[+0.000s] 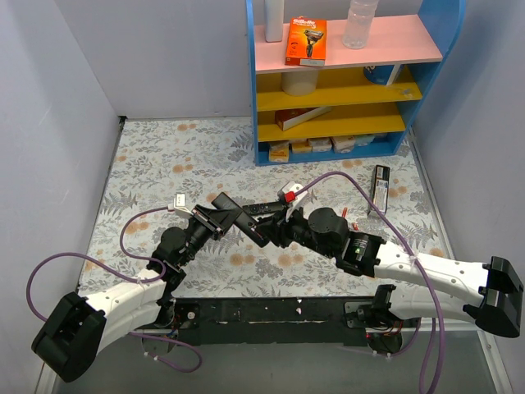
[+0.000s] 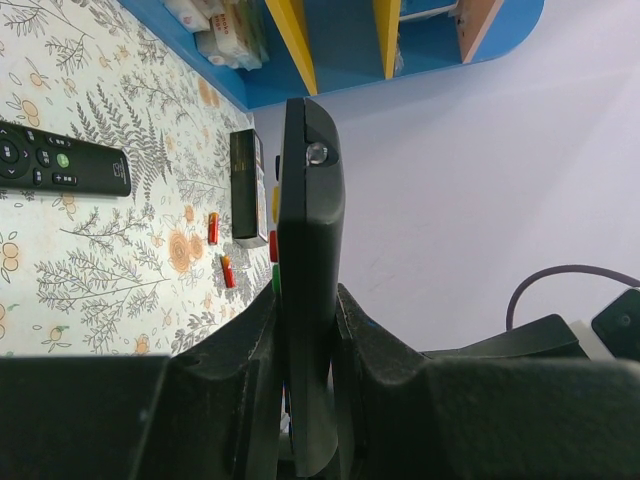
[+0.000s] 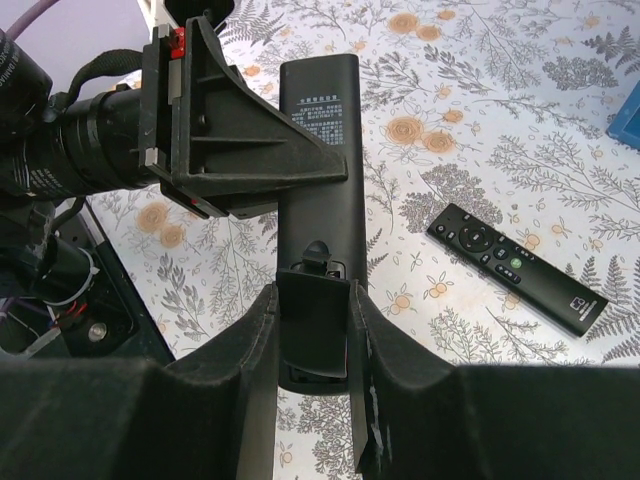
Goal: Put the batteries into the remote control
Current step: Load the battery cover into the remote control.
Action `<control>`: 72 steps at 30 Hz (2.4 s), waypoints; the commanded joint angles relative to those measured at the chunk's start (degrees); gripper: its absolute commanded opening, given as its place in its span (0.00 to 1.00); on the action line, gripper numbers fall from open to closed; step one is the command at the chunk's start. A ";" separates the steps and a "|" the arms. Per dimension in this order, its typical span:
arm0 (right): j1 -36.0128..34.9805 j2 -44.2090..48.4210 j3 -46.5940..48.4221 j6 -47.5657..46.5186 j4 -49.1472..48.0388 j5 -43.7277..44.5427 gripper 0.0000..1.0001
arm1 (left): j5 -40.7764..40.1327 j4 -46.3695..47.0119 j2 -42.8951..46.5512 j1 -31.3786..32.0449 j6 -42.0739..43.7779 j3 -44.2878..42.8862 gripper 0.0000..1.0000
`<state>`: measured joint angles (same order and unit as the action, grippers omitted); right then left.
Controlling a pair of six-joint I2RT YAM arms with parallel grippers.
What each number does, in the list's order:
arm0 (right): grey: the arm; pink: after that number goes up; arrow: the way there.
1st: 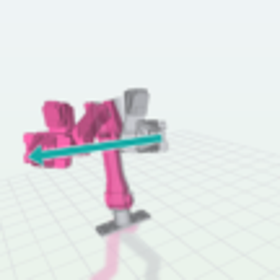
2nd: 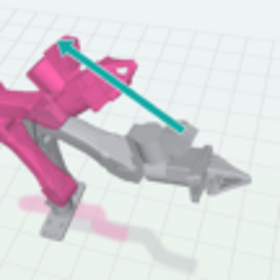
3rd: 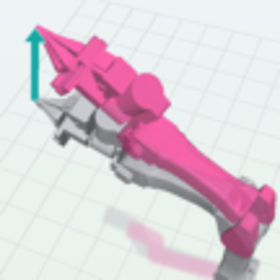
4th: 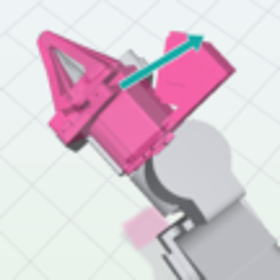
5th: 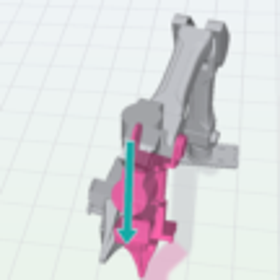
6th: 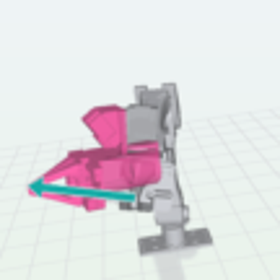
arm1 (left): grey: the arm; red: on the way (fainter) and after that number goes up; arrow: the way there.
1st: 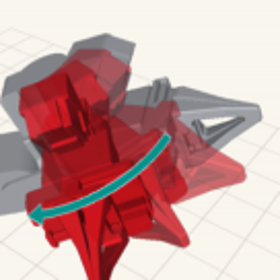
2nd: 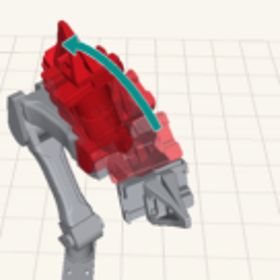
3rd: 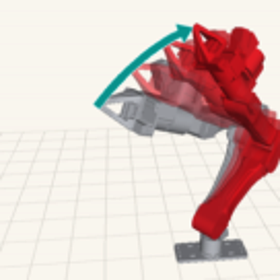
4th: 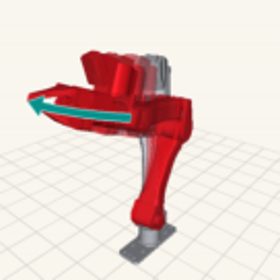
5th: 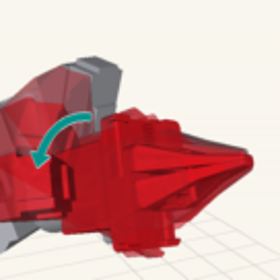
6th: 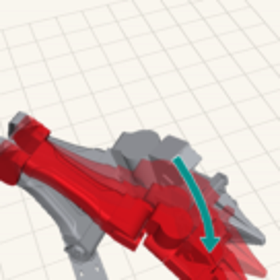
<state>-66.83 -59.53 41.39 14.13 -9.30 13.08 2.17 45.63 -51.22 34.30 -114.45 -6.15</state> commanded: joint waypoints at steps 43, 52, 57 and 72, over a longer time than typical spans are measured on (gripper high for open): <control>-0.15 0.46 -5.17 -5.16 -5.46 -4.82 0.25 | 1.25 3.77 0.77 -0.12 -10.97 -2.90 0.00; -0.15 -0.59 -3.68 -10.17 -2.30 -5.26 0.25 | 2.92 4.30 0.42 -0.12 -8.95 -3.69 0.00; -0.15 -0.85 -3.94 -9.30 -2.56 -5.52 0.25 | 3.45 4.82 0.42 -0.12 -8.68 -3.87 0.00; 0.21 -2.26 -5.09 -2.62 -2.39 -2.97 0.27 | 3.45 6.76 1.30 -0.12 -8.33 -3.25 0.00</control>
<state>-66.83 -60.97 37.15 10.41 -13.50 8.64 5.19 45.74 -51.35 34.28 -112.31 -6.70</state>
